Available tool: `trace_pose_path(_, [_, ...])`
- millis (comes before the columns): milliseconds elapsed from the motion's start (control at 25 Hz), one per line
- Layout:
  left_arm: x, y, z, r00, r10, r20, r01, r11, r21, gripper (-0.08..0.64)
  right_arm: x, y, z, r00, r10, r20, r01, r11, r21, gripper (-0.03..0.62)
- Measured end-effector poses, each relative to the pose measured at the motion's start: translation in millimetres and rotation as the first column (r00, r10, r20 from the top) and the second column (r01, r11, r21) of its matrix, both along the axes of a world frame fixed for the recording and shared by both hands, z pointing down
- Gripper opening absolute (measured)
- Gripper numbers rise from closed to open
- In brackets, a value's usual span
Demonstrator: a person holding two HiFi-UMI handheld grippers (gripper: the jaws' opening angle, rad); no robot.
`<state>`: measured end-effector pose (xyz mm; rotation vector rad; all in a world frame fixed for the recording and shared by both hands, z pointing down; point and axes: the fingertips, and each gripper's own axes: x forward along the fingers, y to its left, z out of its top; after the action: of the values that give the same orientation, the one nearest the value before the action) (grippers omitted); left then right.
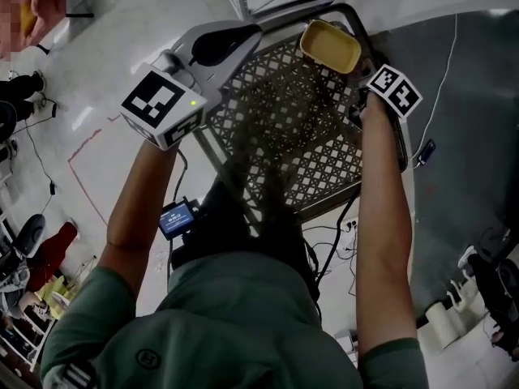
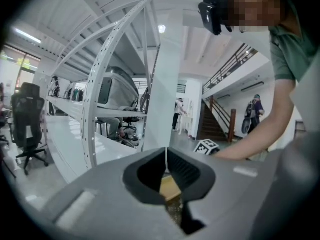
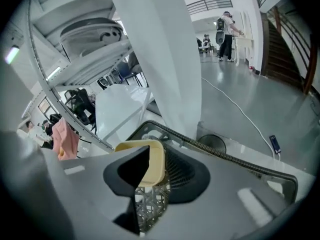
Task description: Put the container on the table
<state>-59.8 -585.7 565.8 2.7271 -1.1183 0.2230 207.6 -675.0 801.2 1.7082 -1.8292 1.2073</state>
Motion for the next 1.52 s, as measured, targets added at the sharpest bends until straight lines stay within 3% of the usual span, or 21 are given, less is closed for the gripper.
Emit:
trace_pose_path(160, [-1.7, 16.1, -41.6, 1.0, -0.016, 0.006, 0.016, 1.0, 0.023, 0.009, -0.9, 7.0, -70.5, 1.0, -0.004, 0.019, 0.002, 0.994, 0.109, 0.096])
trace_pose_path(320, [-2.3, 34.4, -86.4, 1.0, -0.019, 0.008, 0.018, 0.997, 0.074, 0.009, -7.7, 17.9, -151.5, 0.998, -0.017, 0.065, 0.0, 0.967, 0.254, 0.062])
trace_pose_path(440, [1.1, 49.3, -122.8, 1.0, -0.009, 0.017, 0.007, 0.992, 0.123, 0.009, -16.0, 30.8, -216.1, 0.995, -0.063, 0.075, 0.032, 0.93, 0.366, 0.01])
trace_pose_path(560, [6.9, 66.4, -159.0, 1.0, -0.006, 0.024, 0.002, 0.986, 0.167, 0.009, -28.2, 51.3, -279.2, 0.988, -0.148, 0.053, 0.106, 0.876, 0.471, 0.005])
trace_pose_path(640, [12.7, 80.0, -184.1, 1.0, 0.001, 0.026, -0.006, 0.979, 0.206, 0.009, -35.1, 68.4, -323.8, 0.978, -0.203, 0.034, 0.153, 0.826, 0.543, 0.005])
trace_pose_path(880, [27.0, 138.5, -252.4, 0.999, 0.008, 0.043, -0.021, 0.946, 0.323, 0.009, -46.2, 149.0, -447.3, 0.944, -0.33, -0.022, 0.24, 0.636, 0.734, 0.005])
trace_pose_path(1080, [-2.9, 144.6, -365.9, 1.0, -0.013, 0.012, 0.007, 0.924, 0.382, 0.009, -85.3, 188.9, -612.5, 0.902, -0.388, -0.189, 0.358, 0.428, 0.83, 0.003])
trace_pose_path(1200, [-27.0, 160.8, -421.6, 1.0, -0.022, -0.005, 0.022, 0.911, 0.411, 0.009, -119.8, 229.6, -687.7, 0.868, -0.419, -0.266, 0.418, 0.33, 0.846, 0.005])
trace_pose_path(1360, [-33.0, 192.8, -440.7, 0.999, -0.053, 0.006, 0.045, 0.899, 0.435, 0.009, -139.8, 283.0, -718.5, 0.822, -0.489, -0.292, 0.447, 0.236, 0.863, 0.004])
trace_pose_path(1520, [-33.1, 206.1, -450.8, 0.996, -0.085, 0.025, 0.066, 0.901, 0.429, 0.009, -143.6, 306.7, -739.8, 0.785, -0.538, -0.307, 0.463, 0.181, 0.867, 0.003])
